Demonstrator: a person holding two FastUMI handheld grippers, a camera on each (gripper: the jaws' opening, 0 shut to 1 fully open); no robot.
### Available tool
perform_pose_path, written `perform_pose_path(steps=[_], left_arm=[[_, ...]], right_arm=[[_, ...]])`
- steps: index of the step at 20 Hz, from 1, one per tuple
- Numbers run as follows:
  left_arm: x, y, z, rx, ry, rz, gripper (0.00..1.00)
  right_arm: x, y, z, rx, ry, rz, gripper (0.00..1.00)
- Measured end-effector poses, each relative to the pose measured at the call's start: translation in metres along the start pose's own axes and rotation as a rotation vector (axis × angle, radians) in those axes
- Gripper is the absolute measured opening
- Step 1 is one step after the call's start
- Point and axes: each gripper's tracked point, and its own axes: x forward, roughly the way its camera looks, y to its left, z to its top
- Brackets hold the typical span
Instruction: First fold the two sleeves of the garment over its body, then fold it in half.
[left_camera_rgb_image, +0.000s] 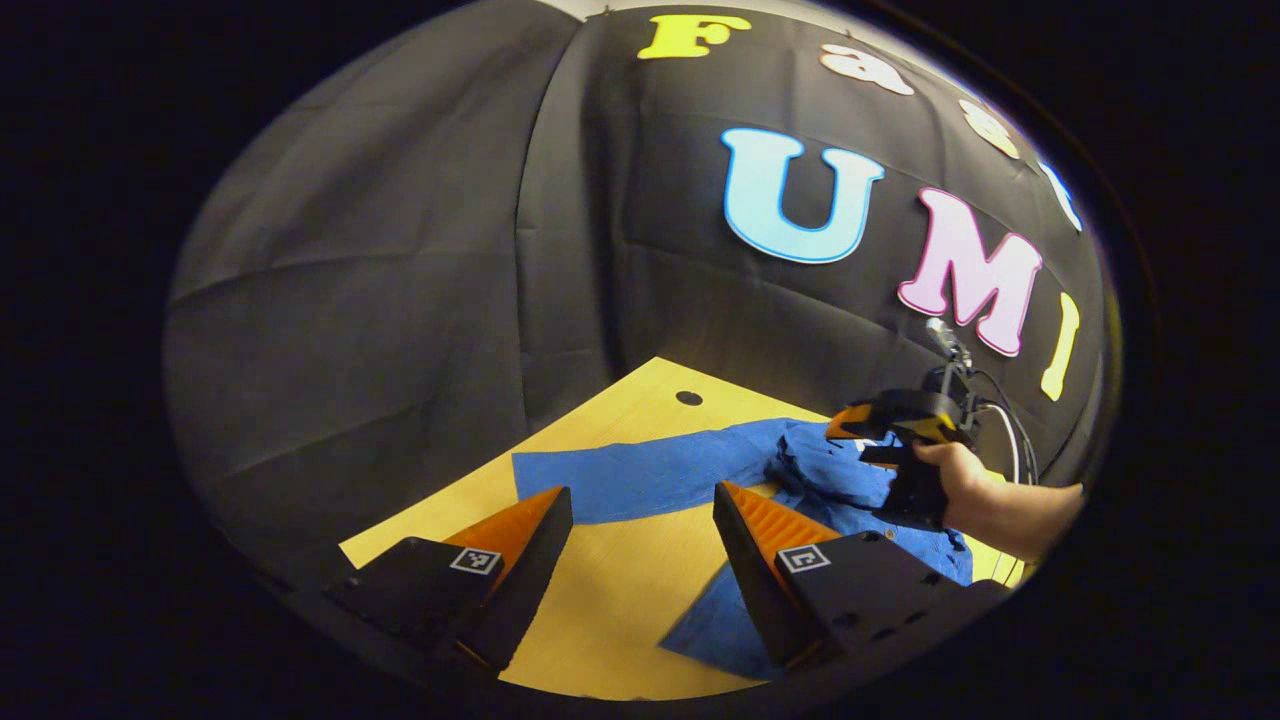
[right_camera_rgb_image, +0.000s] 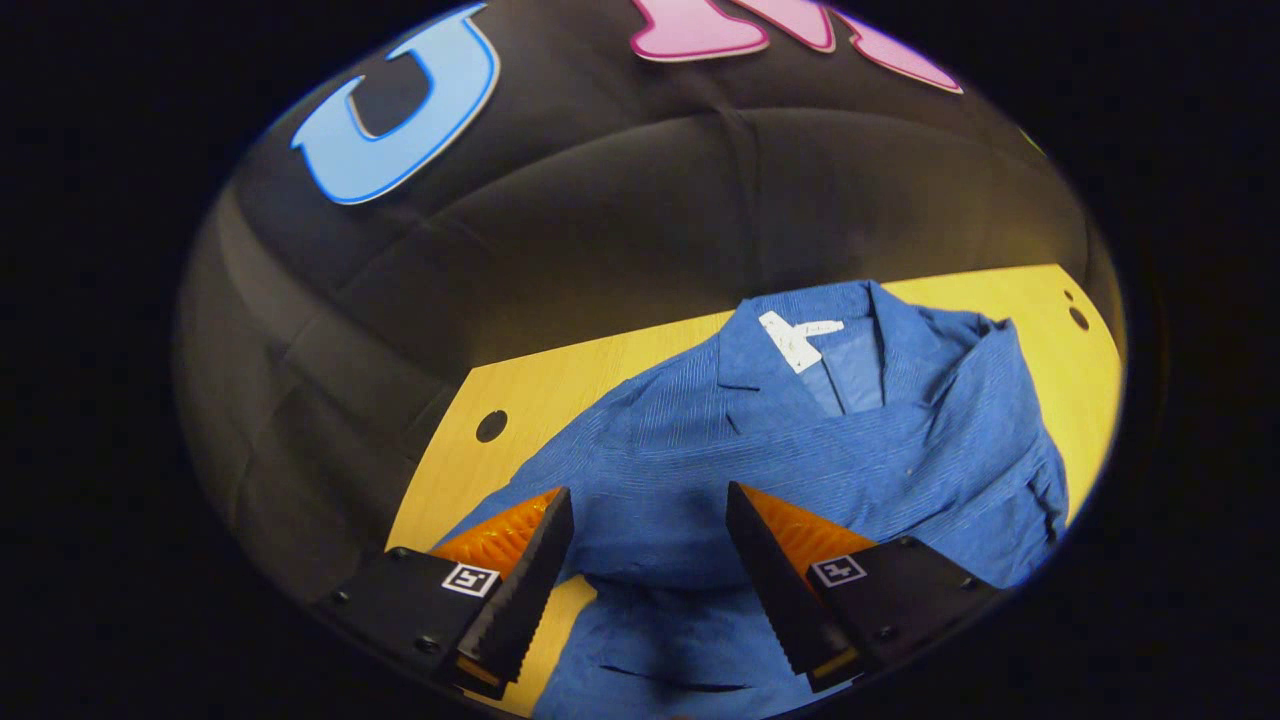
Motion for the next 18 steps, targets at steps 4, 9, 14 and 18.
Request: perform_pose_path(steps=[4, 9, 14, 18], left_arm=[[0.061, 0.034, -0.009, -0.001, 0.04, 0.043, 0.84], [0.12, 0.065, -0.026, -0.038, 0.109, 0.114, 0.84], [0.151, 0.078, -0.049, -0.031, 0.196, 0.195, 0.85], [0.168, 0.083, -0.064, -0.006, 0.238, 0.275, 0.84]], right_arm=[[-0.03, -0.003, 0.001, -0.116, -0.087, 0.034, 0.98], [-0.083, -0.022, -0.002, -0.165, -0.187, 0.057, 0.98], [-0.148, -0.06, 0.034, -0.257, -0.436, 0.029, 0.97], [-0.171, -0.094, 0.02, -0.343, -0.435, -0.019, 0.97]])
